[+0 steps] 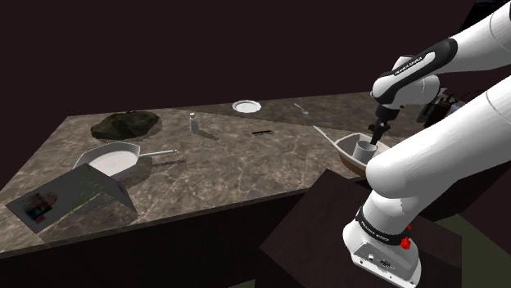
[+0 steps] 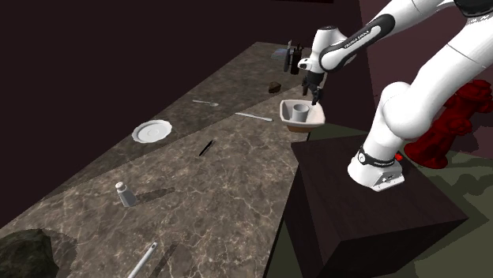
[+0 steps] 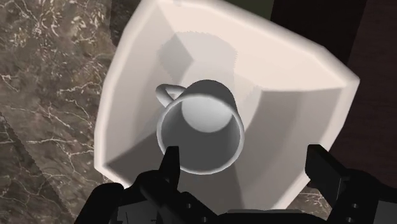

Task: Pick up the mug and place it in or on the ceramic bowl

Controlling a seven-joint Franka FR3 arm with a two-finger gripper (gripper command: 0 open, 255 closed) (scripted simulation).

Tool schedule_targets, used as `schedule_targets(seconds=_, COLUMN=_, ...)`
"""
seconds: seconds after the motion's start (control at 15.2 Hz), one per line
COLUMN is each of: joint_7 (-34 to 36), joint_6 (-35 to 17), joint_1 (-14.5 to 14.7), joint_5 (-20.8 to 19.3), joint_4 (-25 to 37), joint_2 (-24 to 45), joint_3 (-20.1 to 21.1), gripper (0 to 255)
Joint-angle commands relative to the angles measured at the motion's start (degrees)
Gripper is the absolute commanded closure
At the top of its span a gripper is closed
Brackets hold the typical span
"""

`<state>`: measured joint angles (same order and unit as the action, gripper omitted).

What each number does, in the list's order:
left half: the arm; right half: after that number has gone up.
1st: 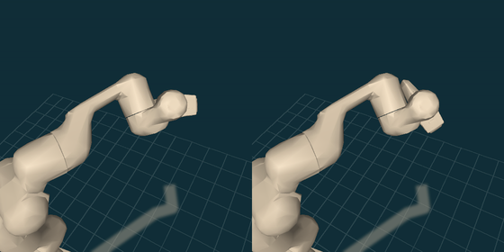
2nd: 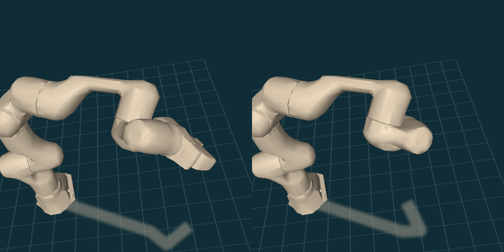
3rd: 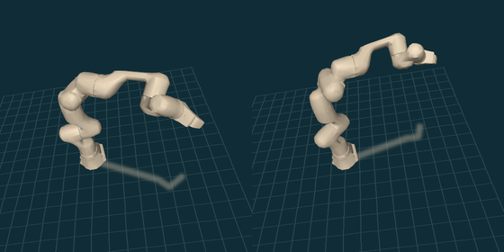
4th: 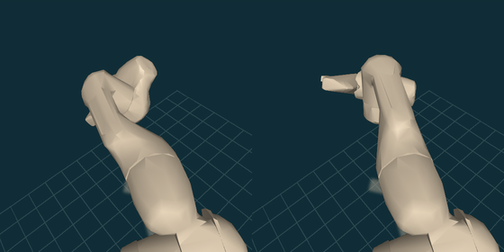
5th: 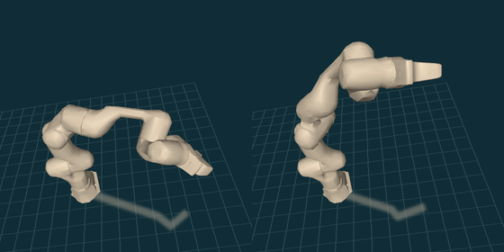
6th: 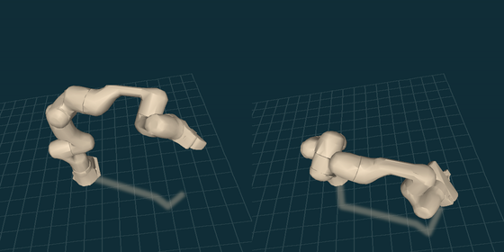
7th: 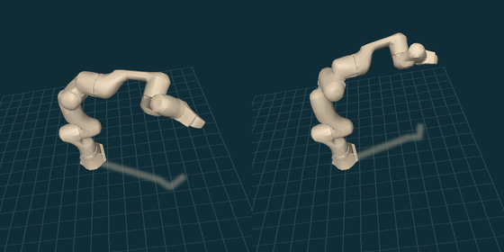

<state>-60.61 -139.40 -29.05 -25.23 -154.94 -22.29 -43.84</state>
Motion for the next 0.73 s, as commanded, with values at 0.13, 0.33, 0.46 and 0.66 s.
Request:
schedule_targets(seconds=0.13, joint_7=0.9, joint_6=8.9, joint_1=-1.7, joint_5=-0.5, joint_4=2.3, joint_2=-6.6, joint_3=3.6, gripper=0)
schedule_targets(seconds=0.33, joint_7=0.9, joint_6=8.9, joint_1=-1.7, joint_5=-0.5, joint_4=2.3, joint_2=-6.6, joint_3=3.6, gripper=0)
schedule_targets(seconds=0.46, joint_7=0.9, joint_6=8.9, joint_1=-1.7, joint_5=-0.5, joint_4=2.3, joint_2=-6.6, joint_3=3.6, gripper=0)
schedule_targets(seconds=0.66, joint_7=0.9, joint_6=8.9, joint_1=-1.7, joint_5=-0.5, joint_4=2.3, joint_2=-6.6, joint_3=3.6, gripper=0)
